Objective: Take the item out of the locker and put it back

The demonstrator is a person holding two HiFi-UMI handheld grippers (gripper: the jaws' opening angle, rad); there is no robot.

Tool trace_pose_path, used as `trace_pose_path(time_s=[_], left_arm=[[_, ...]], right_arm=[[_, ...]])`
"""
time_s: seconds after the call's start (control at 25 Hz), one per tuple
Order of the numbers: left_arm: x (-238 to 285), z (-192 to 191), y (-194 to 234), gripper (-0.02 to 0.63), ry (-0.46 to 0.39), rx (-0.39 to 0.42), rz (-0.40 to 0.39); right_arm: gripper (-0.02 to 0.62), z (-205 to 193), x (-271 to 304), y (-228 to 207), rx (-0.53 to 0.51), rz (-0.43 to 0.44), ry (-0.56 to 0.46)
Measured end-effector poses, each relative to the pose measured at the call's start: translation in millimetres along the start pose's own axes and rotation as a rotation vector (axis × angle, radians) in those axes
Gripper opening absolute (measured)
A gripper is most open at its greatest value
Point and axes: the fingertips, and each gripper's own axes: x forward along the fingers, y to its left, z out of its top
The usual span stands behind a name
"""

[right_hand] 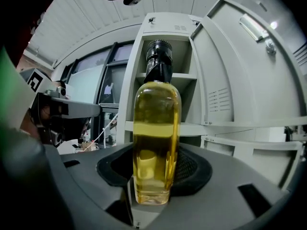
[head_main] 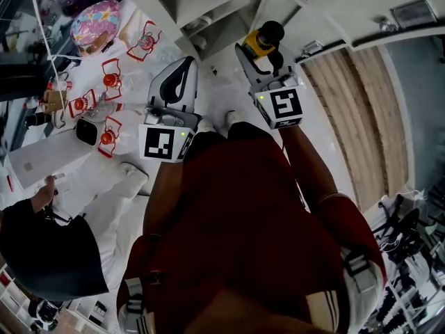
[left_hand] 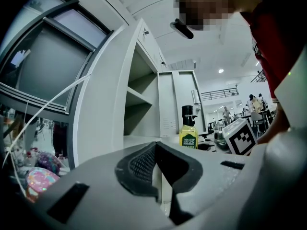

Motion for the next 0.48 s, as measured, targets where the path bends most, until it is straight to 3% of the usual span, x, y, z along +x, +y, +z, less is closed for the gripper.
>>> trace_pose_path(time_s=[0.48], left_arm=[[1.8, -20.4, -11.3, 0.006, -0.01, -0.01, 0.075]], right_arm=[[0.192, -36.5, -1.9, 8.8, -0.027, 0.115, 0.016]])
